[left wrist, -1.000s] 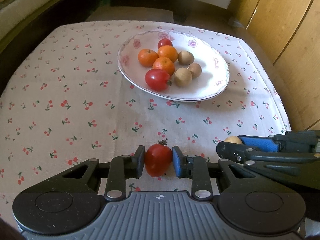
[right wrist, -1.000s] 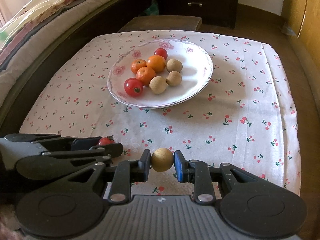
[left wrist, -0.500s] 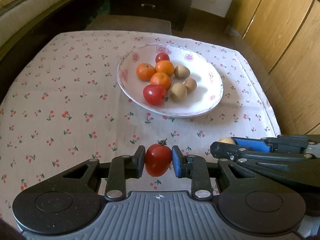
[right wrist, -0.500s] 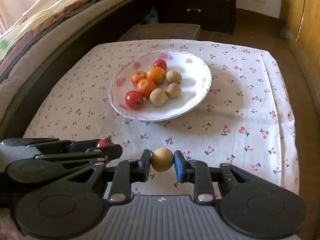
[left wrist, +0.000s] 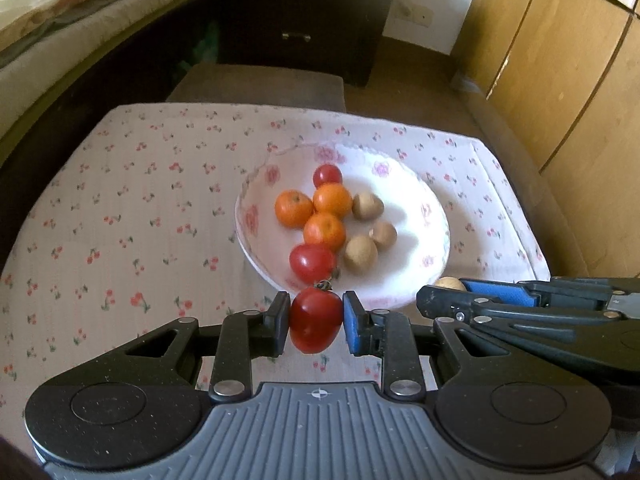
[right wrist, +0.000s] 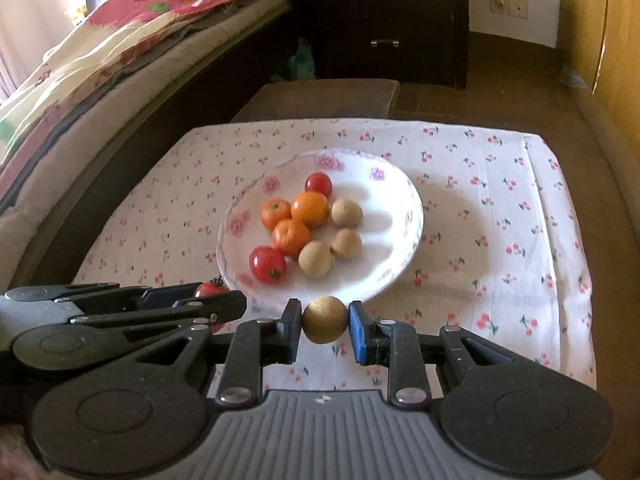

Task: Organize fruits
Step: 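Carry the red tomato and brown fruit over the white bowl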

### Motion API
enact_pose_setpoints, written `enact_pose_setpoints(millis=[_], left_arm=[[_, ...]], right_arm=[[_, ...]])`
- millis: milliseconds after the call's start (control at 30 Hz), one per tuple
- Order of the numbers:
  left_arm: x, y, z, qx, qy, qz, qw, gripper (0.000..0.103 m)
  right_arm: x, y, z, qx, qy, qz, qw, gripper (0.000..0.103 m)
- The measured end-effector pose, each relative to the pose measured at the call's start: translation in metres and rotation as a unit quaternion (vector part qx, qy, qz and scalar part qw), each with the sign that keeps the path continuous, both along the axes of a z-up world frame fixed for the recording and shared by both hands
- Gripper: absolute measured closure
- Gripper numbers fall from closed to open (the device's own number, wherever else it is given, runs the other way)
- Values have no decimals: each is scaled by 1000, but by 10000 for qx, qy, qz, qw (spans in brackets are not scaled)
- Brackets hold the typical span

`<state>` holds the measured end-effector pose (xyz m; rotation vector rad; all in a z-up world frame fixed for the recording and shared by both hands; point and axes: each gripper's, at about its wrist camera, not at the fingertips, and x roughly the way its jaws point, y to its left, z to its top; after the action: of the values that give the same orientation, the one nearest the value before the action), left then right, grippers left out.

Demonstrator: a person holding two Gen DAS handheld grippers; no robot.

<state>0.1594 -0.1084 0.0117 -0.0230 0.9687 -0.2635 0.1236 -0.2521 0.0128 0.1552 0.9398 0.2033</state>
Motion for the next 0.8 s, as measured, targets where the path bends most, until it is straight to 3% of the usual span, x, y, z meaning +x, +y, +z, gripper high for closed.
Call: enact_pose_setpoints(millis=[800], left_arm=[[48,-9,-12,169,-1,113,9998,68]], right_arm=[[49,-6,-15,86,112,-189,9997,75]])
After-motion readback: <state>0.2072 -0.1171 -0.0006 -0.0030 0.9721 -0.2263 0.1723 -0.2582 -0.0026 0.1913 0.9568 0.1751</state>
